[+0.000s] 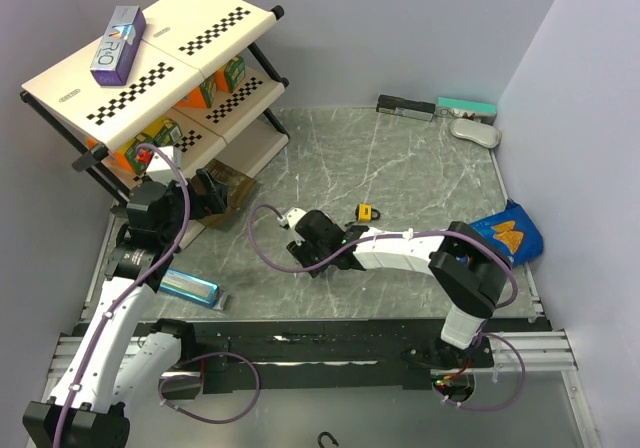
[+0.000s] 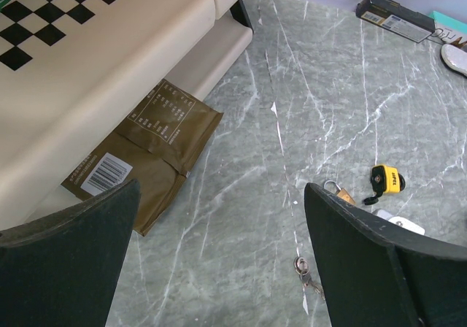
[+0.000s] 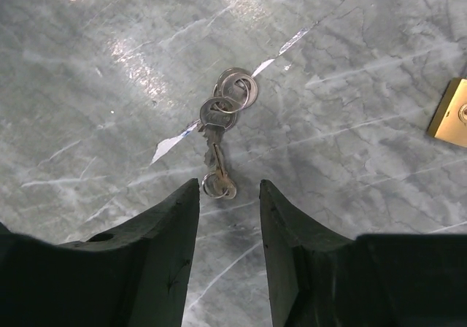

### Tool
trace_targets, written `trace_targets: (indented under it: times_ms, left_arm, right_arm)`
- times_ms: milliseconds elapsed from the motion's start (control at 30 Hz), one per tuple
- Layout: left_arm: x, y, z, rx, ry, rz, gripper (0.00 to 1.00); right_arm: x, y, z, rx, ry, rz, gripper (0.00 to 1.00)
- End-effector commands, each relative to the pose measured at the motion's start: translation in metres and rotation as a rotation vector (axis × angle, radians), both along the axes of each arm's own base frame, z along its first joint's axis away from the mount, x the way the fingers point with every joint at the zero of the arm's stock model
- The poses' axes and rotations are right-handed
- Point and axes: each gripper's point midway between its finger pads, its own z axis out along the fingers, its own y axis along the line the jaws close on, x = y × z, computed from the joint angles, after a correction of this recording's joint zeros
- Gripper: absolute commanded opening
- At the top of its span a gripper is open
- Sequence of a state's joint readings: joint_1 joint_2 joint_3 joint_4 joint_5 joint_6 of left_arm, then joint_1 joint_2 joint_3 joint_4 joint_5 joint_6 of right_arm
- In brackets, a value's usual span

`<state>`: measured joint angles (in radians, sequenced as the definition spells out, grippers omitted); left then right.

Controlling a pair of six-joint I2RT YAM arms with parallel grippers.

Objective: Unlock with the key

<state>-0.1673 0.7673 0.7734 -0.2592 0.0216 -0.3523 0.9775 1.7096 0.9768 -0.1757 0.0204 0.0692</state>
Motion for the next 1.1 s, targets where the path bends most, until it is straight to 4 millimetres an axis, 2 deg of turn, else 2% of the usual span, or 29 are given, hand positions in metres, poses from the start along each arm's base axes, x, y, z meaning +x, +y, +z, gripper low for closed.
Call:
trace_targets:
  times_ms: [0, 367, 633, 733, 800, 967, 1000, 1067]
  left_arm:
    - [0.002, 0.0, 0.009, 0.012, -0.037, -0.006, 1.0]
    - [0.003, -0.001, 0.005, 0.013, -0.026, -0.007, 0.99]
    - [0.004, -0.004, 0.004, 0.013, -0.023, -0.024, 0.99]
    - [0.005, -0.007, 0.003, 0.009, -0.02, -0.039, 0.99]
    - [0.004, -0.012, 0.004, 0.005, -0.026, -0.073, 0.99]
    - [0.001, -0.035, 0.008, -0.013, -0.053, -0.211, 0.99]
    - [-0.002, -0.044, 0.009, -0.024, -0.058, -0.262, 1.0]
    - [-0.002, -0.055, 0.012, -0.044, -0.073, -0.324, 0.98]
  right_arm:
    - [0.01, 0.01, 0.0, 0.007, -0.04, -0.015, 0.45]
    - [0.008, 0.01, -0.012, -0.001, -0.017, -0.017, 0.42]
    - [0.004, 0.017, -0.005, 0.047, 0.01, -0.032, 0.22]
    - [0.002, 0.018, -0.003, 0.069, 0.015, -0.035, 0.09]
    - [0.002, 0.019, 0.002, 0.09, 0.008, -0.038, 0.0]
    - [-0.001, 0.017, 0.012, 0.153, 0.012, -0.036, 0.0]
    - [0.001, 0.019, 0.023, 0.188, -0.001, -0.035, 0.0]
    - [-0.002, 0.012, 0.024, 0.216, 0.02, -0.044, 0.0]
